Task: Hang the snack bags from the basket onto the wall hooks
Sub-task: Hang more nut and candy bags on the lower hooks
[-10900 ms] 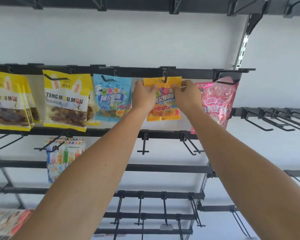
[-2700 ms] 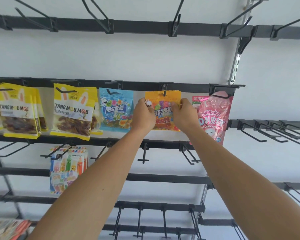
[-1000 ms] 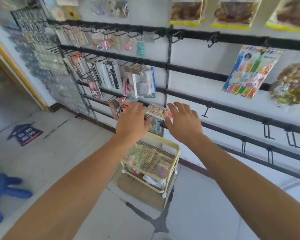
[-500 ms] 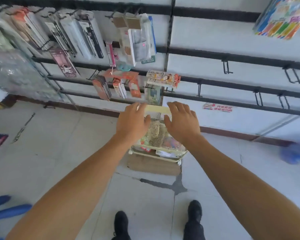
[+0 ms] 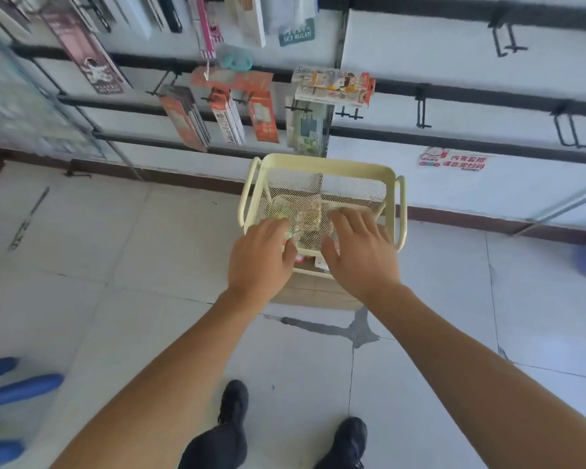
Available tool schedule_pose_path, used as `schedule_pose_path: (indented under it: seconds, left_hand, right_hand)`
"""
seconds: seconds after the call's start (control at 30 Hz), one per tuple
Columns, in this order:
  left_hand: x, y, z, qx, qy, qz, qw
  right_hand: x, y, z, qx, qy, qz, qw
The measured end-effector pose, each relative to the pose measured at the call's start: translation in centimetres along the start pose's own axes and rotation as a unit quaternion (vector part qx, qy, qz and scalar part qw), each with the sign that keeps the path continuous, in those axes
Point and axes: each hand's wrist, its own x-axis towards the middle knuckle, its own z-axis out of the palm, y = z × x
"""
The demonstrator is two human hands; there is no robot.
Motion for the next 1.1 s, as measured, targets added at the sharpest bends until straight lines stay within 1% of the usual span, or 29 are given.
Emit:
schedule_pose_path:
  seconds: [0.1, 0.17, 0.23, 0.33, 0.43, 0.53, 0.63, 0.77, 0.83, 1.0, 1.1]
  left_hand:
    - [-0.9, -2.7, 4.9, -0.017, 0.041, 0.017, 0.999]
    - [-1.4, -5.3, 9.3, -0.011, 0.054, 0.040, 0.998]
    - [-1.8, -8.4, 14.1, -0.004, 0.067, 0.052, 0.996]
    - [-1.9, -13.1, 21.8, 0.005, 0.064, 0.068, 0.996]
    - [-1.6, -17.2, 29.4, 0.030, 0.060, 0.072, 0.995]
    - [-1.5, -20.2, 36.1, 0.020, 0.078, 0.075, 0.994]
    - [-1.4, -21.8, 40.9, 0.012, 0.120, 0.076, 0.990]
    - [-1.5, -22.2, 44.8, 0.011, 0.184, 0.069, 0.980]
    - [-1.6, -22.7, 46.0, 0.005, 0.196, 0.071, 0.978]
    - [0.2, -22.9, 45.3, 0.016, 0.210, 0.074, 0.975]
    - [1.0, -23.0, 44.3, 0.032, 0.222, 0.075, 0.972]
  right_hand:
    - [-0.8, -0.1, 5.5, 0.012, 0.077, -0.046, 0.996]
    - [-1.2, -0.1, 10.3, 0.012, 0.108, -0.075, 0.991]
    - [-1.6, 0.1, 15.8, 0.023, 0.122, -0.104, 0.987]
    - [-2.5, 1.0, 24.8, 0.030, 0.148, -0.148, 0.977]
    - [-3.3, 2.8, 33.6, 0.022, 0.155, -0.186, 0.970]
    - [-3.8, 5.1, 41.2, -0.001, 0.152, -0.177, 0.972]
    - [-4.1, 7.2, 46.9, -0.030, 0.172, -0.159, 0.972]
    - [-4.9, 9.1, 51.3, -0.039, 0.184, -0.125, 0.974]
    - [-5.3, 9.6, 52.1, -0.032, 0.181, -0.106, 0.977]
    - [-2.9, 9.6, 51.4, 0.002, 0.170, -0.077, 0.982]
    - [-0.5, 8.0, 50.7, 0.022, 0.138, -0.076, 0.987]
